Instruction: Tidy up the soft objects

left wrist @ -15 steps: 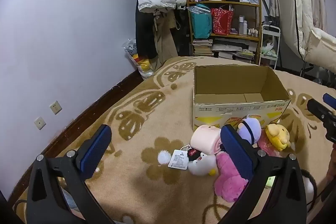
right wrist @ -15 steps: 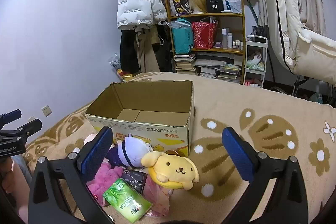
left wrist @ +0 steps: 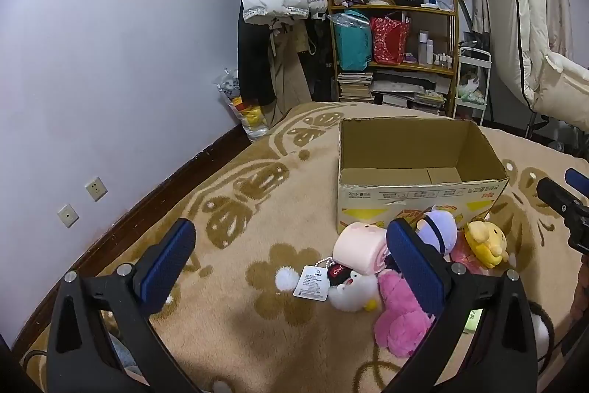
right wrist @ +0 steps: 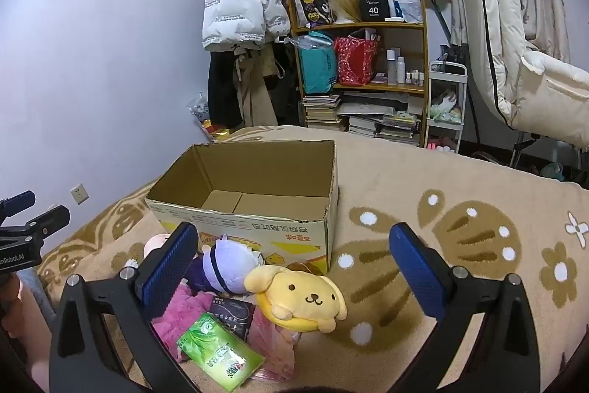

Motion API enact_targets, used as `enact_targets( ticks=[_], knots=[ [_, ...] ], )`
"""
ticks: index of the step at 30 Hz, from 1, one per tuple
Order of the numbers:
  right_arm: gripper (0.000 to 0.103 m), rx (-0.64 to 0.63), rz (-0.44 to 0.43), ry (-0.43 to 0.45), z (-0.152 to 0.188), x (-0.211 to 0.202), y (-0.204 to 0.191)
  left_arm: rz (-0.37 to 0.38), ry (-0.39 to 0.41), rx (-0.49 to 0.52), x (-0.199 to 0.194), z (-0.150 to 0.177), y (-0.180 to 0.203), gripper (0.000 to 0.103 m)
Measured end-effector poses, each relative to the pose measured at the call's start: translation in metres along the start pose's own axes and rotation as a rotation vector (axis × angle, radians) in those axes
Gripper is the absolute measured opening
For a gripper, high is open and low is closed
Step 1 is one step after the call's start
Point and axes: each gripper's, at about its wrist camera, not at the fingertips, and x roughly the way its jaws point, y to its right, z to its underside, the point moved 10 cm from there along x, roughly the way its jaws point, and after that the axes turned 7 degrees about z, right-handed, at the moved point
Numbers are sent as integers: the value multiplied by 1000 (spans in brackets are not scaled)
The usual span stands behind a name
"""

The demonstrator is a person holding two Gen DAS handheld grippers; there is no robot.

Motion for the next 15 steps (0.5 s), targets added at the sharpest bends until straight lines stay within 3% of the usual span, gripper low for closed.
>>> enact_targets(
  ticks=[15],
  knots=[
    [103, 0, 2, 0, 1, 1, 1, -17, 9, -7, -2, 4, -1, 103]
  ],
)
